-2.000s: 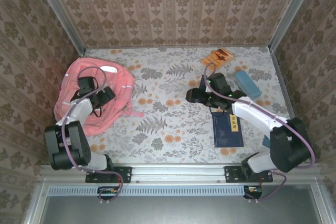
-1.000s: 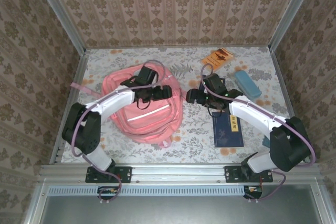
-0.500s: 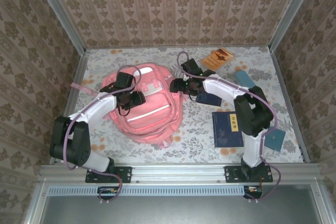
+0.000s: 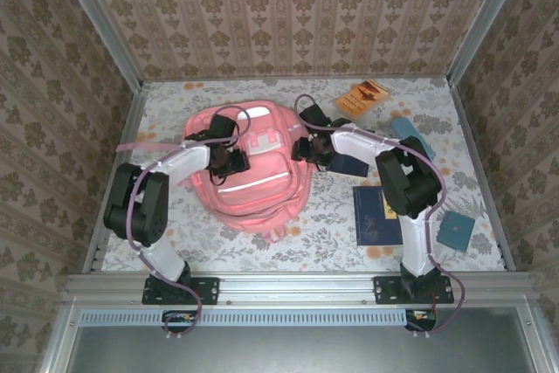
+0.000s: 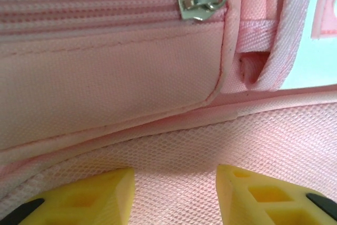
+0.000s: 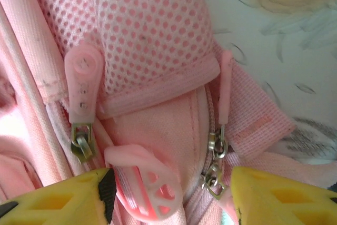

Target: Pack books, pencil case, and school supplies into a backpack

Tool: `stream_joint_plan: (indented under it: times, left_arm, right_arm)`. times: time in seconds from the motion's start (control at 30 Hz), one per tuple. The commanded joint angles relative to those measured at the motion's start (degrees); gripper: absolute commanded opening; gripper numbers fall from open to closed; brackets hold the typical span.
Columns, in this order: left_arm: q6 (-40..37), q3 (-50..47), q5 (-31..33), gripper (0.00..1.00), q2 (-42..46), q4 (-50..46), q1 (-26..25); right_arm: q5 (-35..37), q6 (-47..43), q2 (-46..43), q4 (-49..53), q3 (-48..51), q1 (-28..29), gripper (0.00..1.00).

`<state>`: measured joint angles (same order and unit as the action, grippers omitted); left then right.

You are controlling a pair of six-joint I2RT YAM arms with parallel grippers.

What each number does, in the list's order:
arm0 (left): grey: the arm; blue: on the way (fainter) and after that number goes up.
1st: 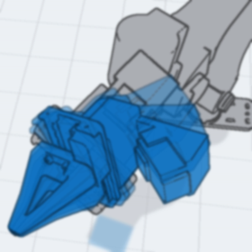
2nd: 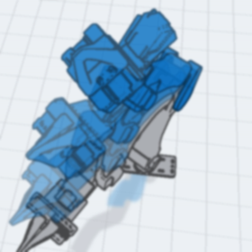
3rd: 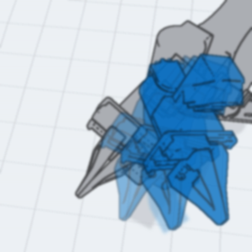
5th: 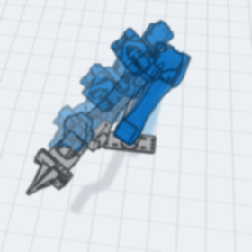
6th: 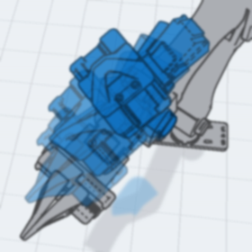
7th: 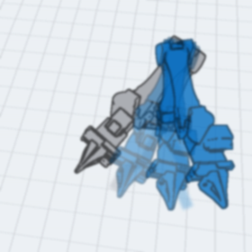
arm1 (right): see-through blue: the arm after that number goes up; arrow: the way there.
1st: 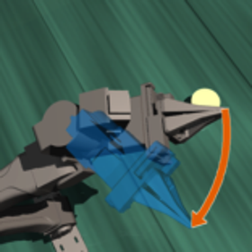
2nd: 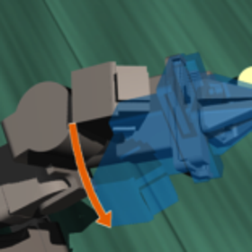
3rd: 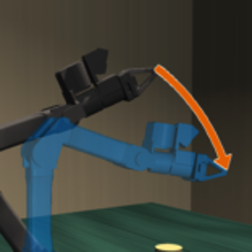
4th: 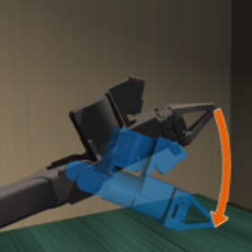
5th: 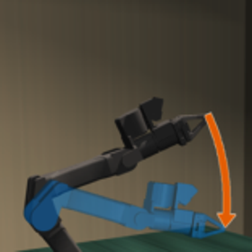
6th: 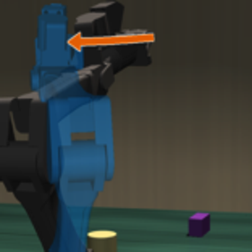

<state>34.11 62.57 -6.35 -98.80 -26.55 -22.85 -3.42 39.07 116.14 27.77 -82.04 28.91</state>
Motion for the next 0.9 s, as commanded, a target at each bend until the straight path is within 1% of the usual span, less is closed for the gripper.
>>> stream_joint_plan:
  times: [0.0, 0.07, 0.2, 0.3, 0.4, 0.47, 0.5, 0.57, 0.67, 0.77, 0.87]
  left_arm:
    - [-5.1, 2.2, -2.4, 0.49, -5.5, 1.2, -0.4]
    - [-6.8, 4.6, -2.0, 0.53, -5.5, 0.1, -0.6]
    - [-10.5, 8.6, 2.4, 0.67, -1.5, -4.8, -2.9]
    - [-12.4, 11.4, 8.9, 0.73, 2.2, -10.5, -8.0]
    - [-12.9, 12.9, 14.7, 0.75, 4.6, -14.5, -13.9]
    - [-12.7, 13.5, 18.2, 0.74, 5.3, -16.2, -18.3]
    - [-12.3, 13.9, 19.0, 0.73, 5.3, -16.9, -20.1]
    - [-11.2, 15.2, 20.6, 0.69, 4.2, -18.3, -23.7]
    - [-10.0, 18.8, 23.2, 0.64, 0.8, -21.3, -28.7]
    - [-8.9, 22.5, 26.0, 0.58, -4.3, -24.2, -31.7]
    - [-7.7, 25.1, 26.3, 0.51, -8.9, -25.7, -33.1]
  right_arm:
    - [2.5, 2.9, -3.8, 3.5, 7.3, 0.4, 0.60]
    - [1.8, 3.2, -6.3, 1.3, 10.2, 0.4, 0.60]
    - [-0.5, 0.8, -13.1, 0.2, 11.7, -0.5, 0.67]
    - [-1.4, -0.5, -20.0, 0.2, 13.4, -2.5, 0.74]
    - [-5.3, -1.0, -26.2, -1.5, 17.5, -6.0, 0.81]
    - [-8.3, -1.0, -29.6, -2.4, 20.9, -9.2, 0.83]
    - [-9.3, -0.9, -30.8, -2.6, 22.2, -10.5, 0.83]
    - [-10.9, -1.2, -33.0, -2.8, 24.5, -13.2, 0.84]
    - [-11.9, -1.6, -34.5, -2.4, 26.4, -15.7, 0.85]
    - [-12.6, -1.4, -35.2, -2.5, 27.7, -17.3, 0.85]
    - [-12.7, -0.8, -35.4, -3.2, 28.7, -18.1, 0.85]
